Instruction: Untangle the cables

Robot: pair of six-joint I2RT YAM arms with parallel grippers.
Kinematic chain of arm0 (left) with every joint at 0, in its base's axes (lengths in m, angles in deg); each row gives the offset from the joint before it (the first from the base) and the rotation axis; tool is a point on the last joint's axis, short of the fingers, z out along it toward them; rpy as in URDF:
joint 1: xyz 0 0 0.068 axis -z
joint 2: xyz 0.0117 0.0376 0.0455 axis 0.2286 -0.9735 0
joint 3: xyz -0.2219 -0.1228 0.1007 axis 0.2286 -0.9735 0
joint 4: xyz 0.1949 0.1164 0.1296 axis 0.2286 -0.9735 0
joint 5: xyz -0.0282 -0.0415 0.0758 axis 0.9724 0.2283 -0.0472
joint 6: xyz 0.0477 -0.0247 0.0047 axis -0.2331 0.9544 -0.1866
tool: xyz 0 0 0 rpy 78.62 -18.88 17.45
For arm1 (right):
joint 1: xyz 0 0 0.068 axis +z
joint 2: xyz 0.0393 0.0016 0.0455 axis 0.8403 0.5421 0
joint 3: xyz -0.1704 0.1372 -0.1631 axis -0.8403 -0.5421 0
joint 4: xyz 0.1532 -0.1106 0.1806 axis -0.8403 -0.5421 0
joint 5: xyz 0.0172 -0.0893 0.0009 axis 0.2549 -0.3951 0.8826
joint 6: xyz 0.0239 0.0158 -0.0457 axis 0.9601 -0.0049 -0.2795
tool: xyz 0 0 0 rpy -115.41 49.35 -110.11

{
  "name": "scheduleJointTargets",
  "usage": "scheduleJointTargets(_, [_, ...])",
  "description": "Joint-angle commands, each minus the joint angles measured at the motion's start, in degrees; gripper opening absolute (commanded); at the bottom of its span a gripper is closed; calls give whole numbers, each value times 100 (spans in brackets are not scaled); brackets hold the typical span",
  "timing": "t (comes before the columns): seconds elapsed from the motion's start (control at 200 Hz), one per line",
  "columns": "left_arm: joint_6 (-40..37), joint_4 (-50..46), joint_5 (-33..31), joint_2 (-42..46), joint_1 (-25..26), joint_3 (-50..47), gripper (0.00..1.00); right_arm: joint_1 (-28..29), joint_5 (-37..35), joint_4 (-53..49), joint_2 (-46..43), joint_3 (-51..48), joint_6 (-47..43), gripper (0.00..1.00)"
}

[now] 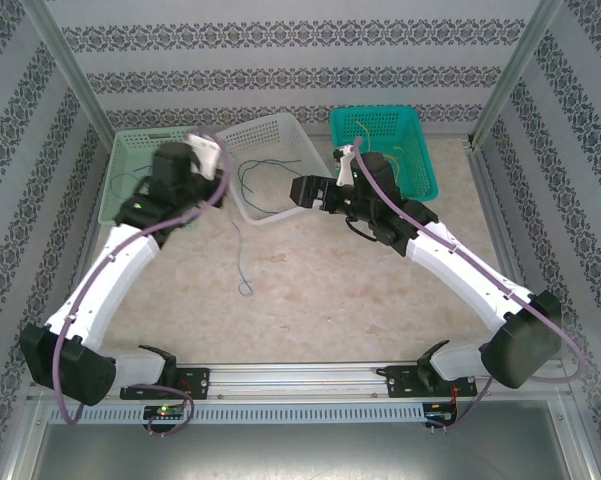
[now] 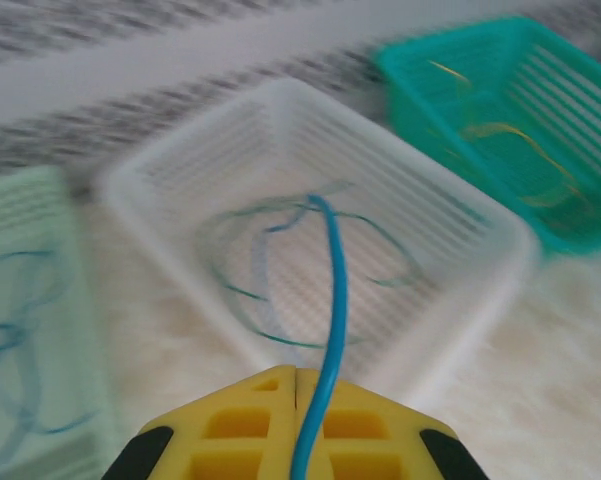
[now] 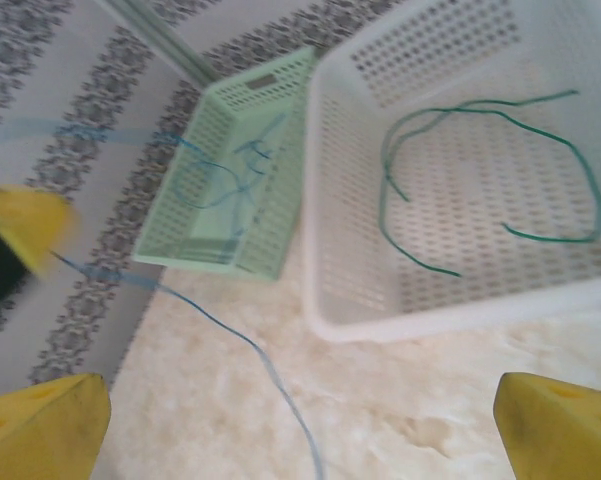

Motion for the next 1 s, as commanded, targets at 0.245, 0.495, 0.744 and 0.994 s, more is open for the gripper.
scheduleJointTargets(0.245, [-548, -1629, 151, -1744, -1458, 3028, 0, -400, 21, -363, -380, -492, -329, 98])
scheduleJointTargets(0.495, [-508, -1669, 295, -2057, -1937, 3996, 0, -565, 129, -373, -400, -545, -312, 98])
scheduleJointTargets(0.744, [-709, -1467, 203, -2422, -2177, 4434, 0, -592, 228, -301, -200, -518, -243, 98])
scheduleJointTargets(0.994, [-635, -1143, 337, -2667, -2358, 4599, 0, -592, 174, -301, -145, -509, -180, 98])
